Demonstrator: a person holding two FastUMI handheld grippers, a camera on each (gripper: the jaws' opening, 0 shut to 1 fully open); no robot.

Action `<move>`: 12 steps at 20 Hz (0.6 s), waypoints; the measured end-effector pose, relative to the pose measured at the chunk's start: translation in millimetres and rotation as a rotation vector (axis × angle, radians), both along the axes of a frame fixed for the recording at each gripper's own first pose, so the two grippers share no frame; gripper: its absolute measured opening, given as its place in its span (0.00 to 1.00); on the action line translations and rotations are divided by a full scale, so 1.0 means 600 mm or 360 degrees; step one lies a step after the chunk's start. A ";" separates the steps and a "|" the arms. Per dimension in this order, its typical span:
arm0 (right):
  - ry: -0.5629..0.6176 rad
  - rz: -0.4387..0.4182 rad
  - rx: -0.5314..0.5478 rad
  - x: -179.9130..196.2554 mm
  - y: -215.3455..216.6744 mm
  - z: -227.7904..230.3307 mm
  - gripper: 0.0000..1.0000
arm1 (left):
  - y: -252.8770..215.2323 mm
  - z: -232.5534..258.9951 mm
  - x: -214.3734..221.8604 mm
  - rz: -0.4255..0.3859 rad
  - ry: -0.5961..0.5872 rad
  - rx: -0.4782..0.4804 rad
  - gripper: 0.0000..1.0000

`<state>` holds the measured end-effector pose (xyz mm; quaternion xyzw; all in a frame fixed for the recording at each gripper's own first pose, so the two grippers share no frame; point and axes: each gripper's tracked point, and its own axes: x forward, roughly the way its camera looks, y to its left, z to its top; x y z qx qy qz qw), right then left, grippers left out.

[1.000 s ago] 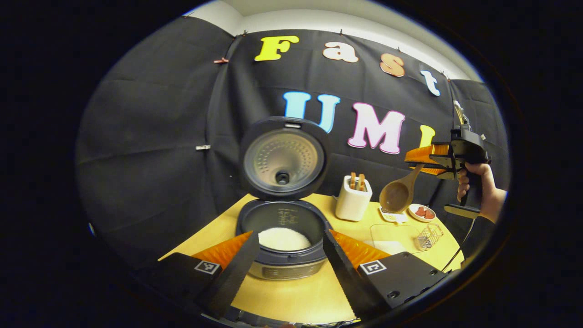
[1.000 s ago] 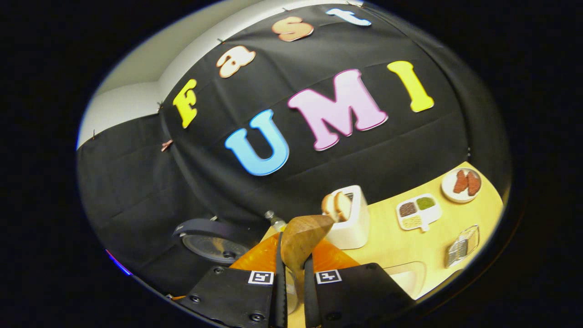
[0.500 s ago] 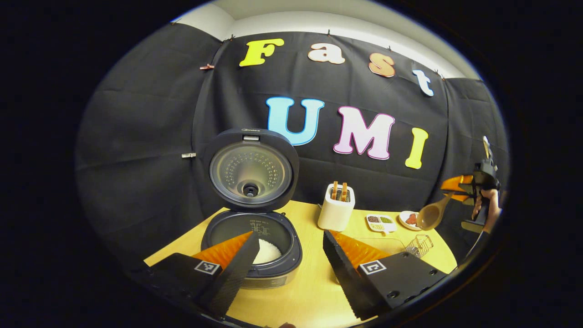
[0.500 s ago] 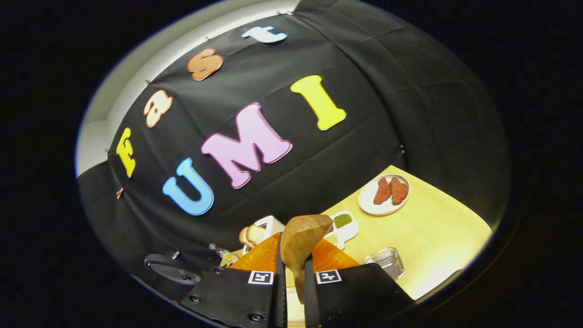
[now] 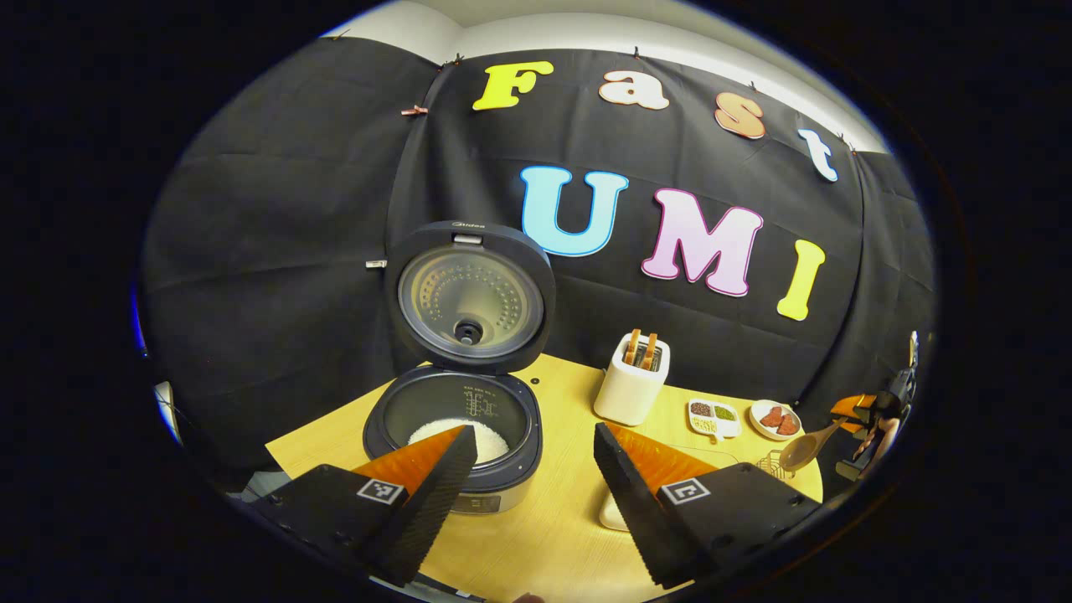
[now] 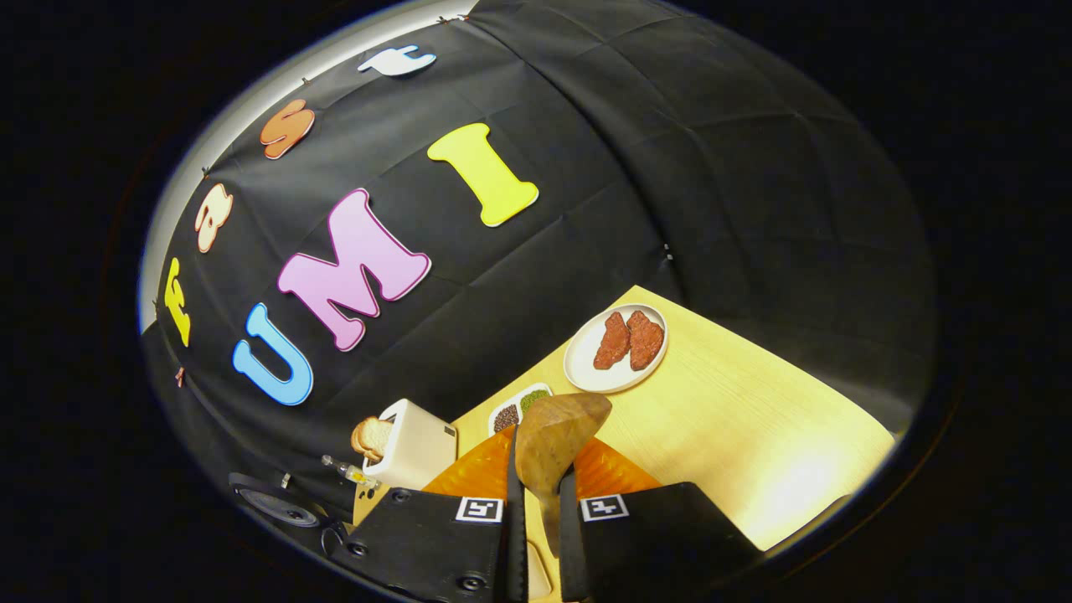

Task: Close the left gripper, press the button to open the rice cooker; take a wooden spoon from the chopstick holder with the right hand, scoop a spoonful of rice and pour it into the rice cooker, then put the wooden spoon back into the chopstick holder.

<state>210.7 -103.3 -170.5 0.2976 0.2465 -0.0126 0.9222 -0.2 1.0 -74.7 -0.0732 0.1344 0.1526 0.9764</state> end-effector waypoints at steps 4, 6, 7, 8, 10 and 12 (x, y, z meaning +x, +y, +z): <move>0.0073 0.0008 -0.0013 0.026 0.003 -0.058 0.19 | -0.012 0.012 -0.004 0.0094 0.0001 0.0014 0.95; 0.0141 0.0056 -0.0021 0.026 0.015 -0.092 0.19 | -0.009 0.027 -0.005 0.0137 -0.0026 0.0023 0.96; 0.0174 0.0068 -0.0040 0.025 0.019 -0.112 0.19 | 0.002 0.033 -0.005 0.0167 -0.0032 0.0061 0.95; 0.0193 0.0076 -0.0065 0.024 0.021 -0.125 0.19 | 0.013 0.045 -0.005 0.0190 -0.0044 0.0101 0.96; 0.0205 0.0066 -0.0093 0.022 0.024 -0.137 0.20 | 0.031 0.074 0.002 0.0221 -0.0095 0.0156 0.95; 0.0215 0.0067 -0.0064 0.017 0.031 -0.141 0.21 | 0.052 0.110 0.012 0.0248 -0.0157 0.0204 0.95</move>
